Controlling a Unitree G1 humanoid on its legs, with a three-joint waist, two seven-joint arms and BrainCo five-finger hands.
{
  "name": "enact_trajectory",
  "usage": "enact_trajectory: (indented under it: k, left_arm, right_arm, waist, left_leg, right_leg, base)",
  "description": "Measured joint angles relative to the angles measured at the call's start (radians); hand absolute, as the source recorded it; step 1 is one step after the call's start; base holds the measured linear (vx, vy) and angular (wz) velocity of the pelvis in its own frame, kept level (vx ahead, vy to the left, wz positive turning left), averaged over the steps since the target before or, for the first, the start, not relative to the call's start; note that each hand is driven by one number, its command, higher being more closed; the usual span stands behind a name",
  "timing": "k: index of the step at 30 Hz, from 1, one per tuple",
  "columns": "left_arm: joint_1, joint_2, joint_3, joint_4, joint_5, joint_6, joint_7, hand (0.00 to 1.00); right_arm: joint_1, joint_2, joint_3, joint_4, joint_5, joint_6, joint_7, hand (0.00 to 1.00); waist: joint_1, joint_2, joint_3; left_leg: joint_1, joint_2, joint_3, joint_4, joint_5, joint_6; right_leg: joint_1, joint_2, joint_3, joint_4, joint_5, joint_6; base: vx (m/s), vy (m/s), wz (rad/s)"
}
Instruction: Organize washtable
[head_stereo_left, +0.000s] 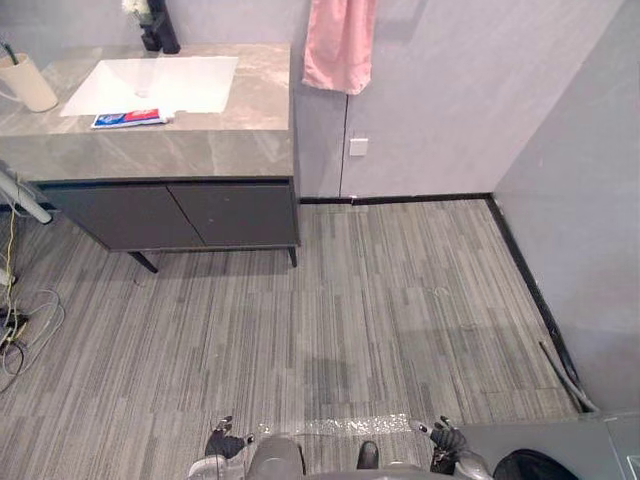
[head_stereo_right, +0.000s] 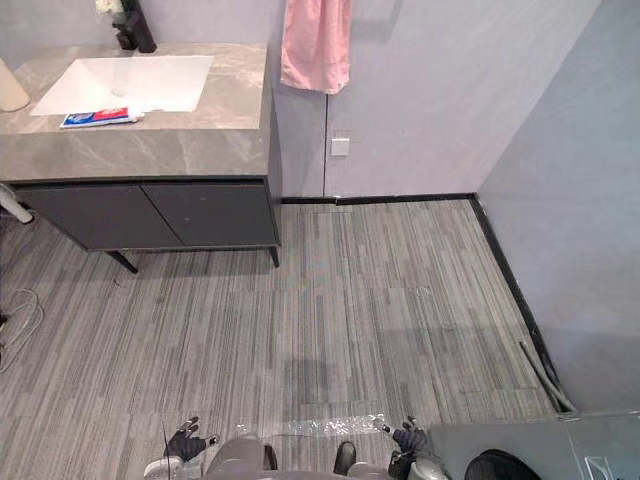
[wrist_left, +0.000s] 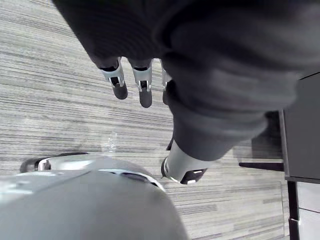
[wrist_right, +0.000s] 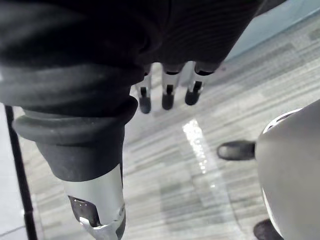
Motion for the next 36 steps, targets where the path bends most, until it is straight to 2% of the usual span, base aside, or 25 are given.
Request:
enact_trajectory:
  k: [3,5,6,7,8,9,10,12,13,14,15,17,19,20,21,22,23,24,27,28,29,31,32,33,36]
  left_arm:
    - [-0.006,-0.003,-0.010,-0.004,-0.007,-0.014,0.002,0.00]
    - [-0.008,-0.006,-0.012,-0.004,-0.007,-0.018,0.005,0.00]
    - [-0.005,-0.013,-0.015,-0.004,-0.007,-0.018,0.005,0.00]
    - [-0.002,-0.017,-0.018,-0.004,-0.011,-0.018,0.006,0.00]
    - [-0.004,-0.004,-0.018,-0.004,-0.023,-0.019,0.005,0.00]
    - [-0.015,0.007,-0.016,-0.005,-0.024,-0.019,0.005,0.00]
    - [-0.015,0.009,-0.015,-0.009,-0.024,-0.019,0.006,0.00]
    - [-0.011,0.005,-0.020,-0.010,-0.025,-0.018,0.006,0.00]
    - [-0.014,0.009,-0.024,-0.011,-0.025,-0.017,0.003,0.00]
    - [-0.014,0.010,-0.031,-0.015,-0.024,-0.018,0.001,0.00]
    - [-0.015,0.012,-0.035,-0.016,-0.024,-0.017,0.001,0.00]
    - [-0.016,0.018,-0.051,-0.017,-0.023,-0.016,-0.001,0.00]
    - [-0.026,0.014,-0.054,-0.016,-0.022,-0.014,-0.002,0.00]
    - [-0.028,0.011,-0.055,-0.017,-0.022,-0.014,-0.002,0.00]
    - [-0.026,0.011,-0.055,-0.017,-0.021,-0.014,-0.001,0.00]
    - [-0.025,0.012,-0.053,-0.017,-0.021,-0.014,-0.001,0.00]
    - [-0.021,0.025,-0.051,-0.019,-0.021,-0.015,-0.001,0.00]
    - [-0.033,0.001,-0.042,-0.014,-0.021,-0.014,0.001,0.00]
    - [-0.042,-0.056,-0.035,-0.022,-0.017,-0.020,-0.001,0.00]
    - [-0.045,-0.071,-0.024,-0.020,-0.016,-0.017,-0.002,0.00]
    - [-0.051,-0.082,0.006,-0.031,-0.011,-0.018,-0.003,0.00]
    - [-0.057,-0.088,0.030,-0.051,-0.013,-0.019,-0.002,0.00]
    - [-0.057,-0.092,0.032,-0.069,-0.016,-0.020,0.000,0.00]
    - [-0.056,-0.087,0.029,-0.085,-0.019,-0.021,0.000,0.00]
    - [-0.060,-0.079,0.010,-0.103,-0.024,-0.031,0.000,0.00]
  right_arm:
    - [-0.010,0.000,0.005,0.000,0.001,0.000,0.000,0.00]
    - [-0.019,0.004,0.008,0.002,0.001,0.001,-0.001,0.00]
    - [-0.025,0.002,0.014,0.002,0.001,0.000,-0.001,0.00]
    - [-0.026,-0.004,0.031,0.006,0.000,0.001,-0.002,0.00]
    - [-0.026,0.014,0.055,0.004,-0.001,0.001,0.000,0.00]
    - [-0.030,0.036,0.058,0.002,-0.002,0.001,0.001,0.00]
    - [-0.035,0.044,0.057,0.002,-0.002,0.001,0.000,0.00]
    - [-0.044,0.054,0.067,0.002,-0.004,0.000,0.003,0.00]
    - [-0.052,0.058,0.069,0.002,-0.009,-0.002,0.008,0.00]
    - [-0.057,0.057,0.087,0.003,-0.013,-0.002,0.014,0.00]
    - [-0.061,0.056,0.097,0.003,-0.014,-0.002,0.018,0.00]
    - [-0.083,0.054,0.123,0.003,-0.023,-0.003,0.023,0.00]
    - [-0.090,0.050,0.128,0.003,-0.023,-0.002,0.023,0.00]
    - [-0.092,0.047,0.136,0.000,-0.023,-0.002,0.023,0.00]
    - [-0.093,0.045,0.142,0.000,-0.023,-0.002,0.023,0.00]
    - [-0.091,0.044,0.147,0.000,-0.023,-0.002,0.024,0.00]
    - [-0.087,0.046,0.160,-0.001,-0.025,-0.003,0.024,0.00]
    - [-0.106,0.022,0.164,-0.001,-0.028,-0.005,0.025,0.00]
    - [-0.105,0.009,0.143,0.001,-0.031,-0.013,0.026,0.00]
    - [-0.105,0.011,0.136,-0.001,-0.031,-0.015,0.027,0.00]
    - [-0.099,0.013,0.132,-0.001,-0.030,-0.015,0.024,0.00]
    - [-0.088,0.016,0.135,-0.002,-0.023,-0.015,0.022,0.00]
    - [-0.082,0.023,0.133,-0.002,-0.018,-0.015,0.020,0.00]
    - [-0.079,0.027,0.133,0.001,-0.014,-0.015,0.019,0.00]
    - [-0.087,0.023,0.132,0.000,-0.005,-0.015,0.017,0.00]
  waist:
    - [0.011,0.004,0.003]
    - [0.015,0.005,0.002]
    - [0.022,0.018,0.000]
    - [0.038,0.030,0.000]
    - [0.042,0.005,-0.002]
    - [0.044,-0.018,0.002]
    - [0.047,-0.023,0.006]
    - [0.065,-0.022,0.009]
    - [0.060,-0.026,0.013]
    - [0.053,-0.018,0.017]
    - [0.049,-0.019,0.016]
    - [0.030,-0.014,0.019]
    - [0.030,-0.007,0.024]
    - [0.027,-0.001,0.027]
    - [0.023,-0.004,0.026]
    - [0.020,-0.010,0.025]
    - [0.009,-0.042,0.026]
    - [0.012,-0.005,0.031]
    - [-0.016,0.038,0.021]
    - [-0.018,0.039,0.022]
    - [-0.015,0.043,0.025]
    - [-0.003,0.037,0.040]
    - [0.013,0.029,0.045]
    - [0.020,0.014,0.052]
    - [0.036,0.007,0.055]
  left_leg:
    - [-0.072,-0.061,-0.018,-0.107,-0.023,0.018]
    - [-0.090,-0.117,-0.093,-0.285,-0.002,-0.003]
    - [-0.077,-0.130,-0.144,-0.389,0.036,-0.017]
    - [-0.059,-0.133,-0.138,-0.386,0.098,0.039]
    - [-0.056,-0.148,-0.114,-0.357,0.074,0.073]
    - [-0.045,-0.162,-0.091,-0.350,0.046,0.086]
    - [-0.031,-0.163,-0.078,-0.350,0.036,0.094]
    - [0.072,-0.161,-0.030,-0.373,0.005,0.130]
    - [0.160,-0.164,-0.022,-0.400,-0.016,0.143]
    - [0.233,-0.162,-0.030,-0.439,-0.022,0.141]
    - [0.257,-0.157,-0.035,-0.458,-0.022,0.141]
    - [0.309,-0.124,-0.050,-0.494,-0.028,0.129]
    - [0.331,-0.103,-0.052,-0.497,-0.043,0.104]
    - [0.353,-0.089,-0.054,-0.498,-0.056,0.082]
    - [0.380,-0.087,-0.057,-0.501,-0.069,0.059]
    - [0.396,-0.091,-0.061,-0.502,-0.079,0.044]
    - [0.428,-0.120,-0.085,-0.504,-0.096,0.021]
    - [0.456,-0.089,-0.118,-0.504,-0.105,0.014]
    - [0.407,-0.037,-0.198,-0.398,-0.094,-0.002]
    - [0.378,-0.027,-0.215,-0.333,-0.092,-0.005]
    - [0.303,-0.004,-0.240,-0.148,-0.066,-0.031]
    - [0.179,0.042,-0.225,0.135,-0.003,-0.027]
    - [0.126,0.068,-0.164,0.211,-0.018,-0.015]
    - [0.078,0.071,-0.106,0.198,-0.035,0.012]
    - [-0.006,0.031,-0.005,-0.004,-0.058,0.030]
  right_leg:
    - [0.000,-0.046,0.063,0.013,-0.021,0.009]
    - [-0.004,-0.071,0.091,0.017,-0.042,0.036]
    - [-0.014,-0.073,0.114,0.026,-0.057,0.052]
    - [-0.012,-0.070,0.141,0.038,-0.074,0.069]
    - [-0.005,-0.090,0.163,0.062,-0.093,0.091]
    - [-0.033,-0.113,0.161,0.138,-0.127,0.111]
    - [-0.052,-0.118,0.162,0.191,-0.139,0.115]
    - [-0.149,-0.127,0.159,0.494,-0.151,0.145]
    - [-0.193,-0.145,0.127,0.685,-0.169,0.171]
    - [-0.219,-0.164,0.022,0.754,-0.199,0.140]
    - [-0.227,-0.165,-0.021,0.747,-0.209,0.122]
    - [-0.276,-0.146,-0.152,0.611,-0.223,0.087]
    - [-0.319,-0.123,-0.172,0.492,-0.191,0.066]
    - [-0.346,-0.097,-0.170,0.391,-0.115,0.051]
    - [-0.356,-0.076,-0.160,0.272,-0.002,0.029]
    - [-0.354,-0.068,-0.150,0.221,0.069,0.022]
    - [-0.357,-0.077,-0.112,0.183,0.238,-0.006]
    - [-0.367,-0.054,-0.112,0.255,0.193,-0.017]
    - [-0.352,-0.023,-0.157,0.292,0.074,-0.027]
    - [-0.339,-0.016,-0.169,0.289,0.062,-0.034]
    - [-0.300,0.002,-0.192,0.276,0.036,-0.042]
    - [-0.206,0.021,-0.212,0.230,0.008,-0.059]
    - [-0.145,0.026,-0.224,0.203,0.003,-0.058]
    - [-0.095,0.021,-0.231,0.164,0.001,-0.054]
    - [-0.055,-0.003,-0.239,0.109,-0.002,-0.039]
  base:
    - [0.22,0.144,-0.56]
    - [0.21,0.187,-0.51]
    - [0.21,0.213,-0.75]
    - [0.32,0.276,-0.90]
    - [0.42,0.314,-0.74]
    - [0.38,0.234,-0.47]
    - [0.37,0.202,-0.50]
    - [0.45,0.208,-0.61]
    - [0.60,0.187,-0.19]
    - [0.52,0.112,0.12]
    - [0.43,0.039,0.27]
    - [0.36,-0.024,0.22]
    - [0.33,-0.065,0.03]
    - [0.47,-0.144,0.04]
    - [0.50,-0.170,0.07]
    - [0.44,-0.213,0.20]
    - [0.35,-0.199,0.09]
    - [0.38,-0.231,0.18]
    - [0.37,-0.242,0.34]
    - [0.33,-0.236,0.42]
    - [0.26,-0.184,0.39]
    - [0.31,-0.189,0.45]
    - [0.36,-0.186,0.38]
    - [0.29,-0.136,0.24]
    - [0.22,-0.011,0.18]
